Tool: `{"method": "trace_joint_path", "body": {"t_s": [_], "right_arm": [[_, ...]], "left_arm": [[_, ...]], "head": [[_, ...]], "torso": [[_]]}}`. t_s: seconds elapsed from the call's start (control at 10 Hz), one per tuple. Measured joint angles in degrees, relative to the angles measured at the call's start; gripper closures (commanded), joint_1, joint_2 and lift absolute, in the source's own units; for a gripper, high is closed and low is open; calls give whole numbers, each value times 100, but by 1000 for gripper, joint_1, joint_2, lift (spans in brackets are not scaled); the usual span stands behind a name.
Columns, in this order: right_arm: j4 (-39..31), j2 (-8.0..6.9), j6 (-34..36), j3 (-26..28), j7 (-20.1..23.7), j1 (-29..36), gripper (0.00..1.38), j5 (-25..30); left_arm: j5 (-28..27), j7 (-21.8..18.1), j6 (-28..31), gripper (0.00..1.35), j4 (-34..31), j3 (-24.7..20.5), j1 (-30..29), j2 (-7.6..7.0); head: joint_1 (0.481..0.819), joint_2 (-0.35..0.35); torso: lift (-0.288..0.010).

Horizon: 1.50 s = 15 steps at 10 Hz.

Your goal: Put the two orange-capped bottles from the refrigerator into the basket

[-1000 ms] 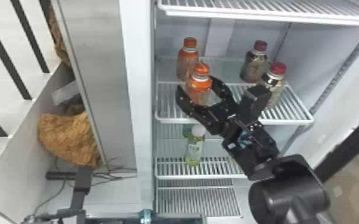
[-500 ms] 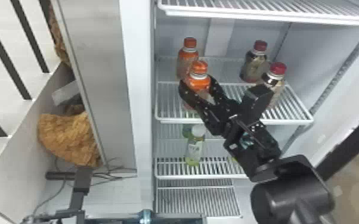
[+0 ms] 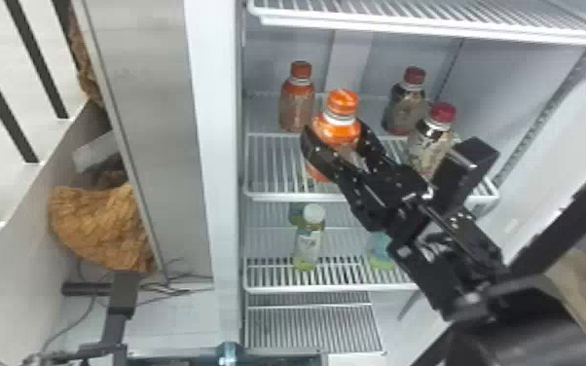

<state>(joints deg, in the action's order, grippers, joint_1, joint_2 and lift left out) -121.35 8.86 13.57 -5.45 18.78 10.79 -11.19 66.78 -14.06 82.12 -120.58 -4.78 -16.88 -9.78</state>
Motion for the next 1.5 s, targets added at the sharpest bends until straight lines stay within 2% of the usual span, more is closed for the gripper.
{"method": "trace_joint_path", "body": {"t_s": [0.4, 0.8, 1.1, 1.4, 1.5], "right_arm": [[-2306, 2, 2244, 667, 797, 1603, 911, -73], [-3375, 41, 3626, 926, 1646, 2691, 911, -67], [-3760, 61, 4396, 1026, 2046, 3073, 911, 51], [-3531, 408, 4807, 863, 2843, 2622, 911, 441], [-3410, 475, 4957, 717, 3072, 2435, 911, 579]], "left_arm": [[-29, 0, -1, 1207, 0, 40, 79, -3], [-60, 0, -29, 1207, 0, 32, 98, 0], [-90, 0, -45, 1207, 14, 0, 73, 2], [-127, -5, -210, 1207, 66, -3, 122, 9], [-125, -10, -282, 1207, 96, -9, 148, 11]], "head": [[695, -172], [695, -166], [695, -167], [695, -156], [695, -137]], "torso": [[-40], [-40], [-40], [-40], [-40]]}}
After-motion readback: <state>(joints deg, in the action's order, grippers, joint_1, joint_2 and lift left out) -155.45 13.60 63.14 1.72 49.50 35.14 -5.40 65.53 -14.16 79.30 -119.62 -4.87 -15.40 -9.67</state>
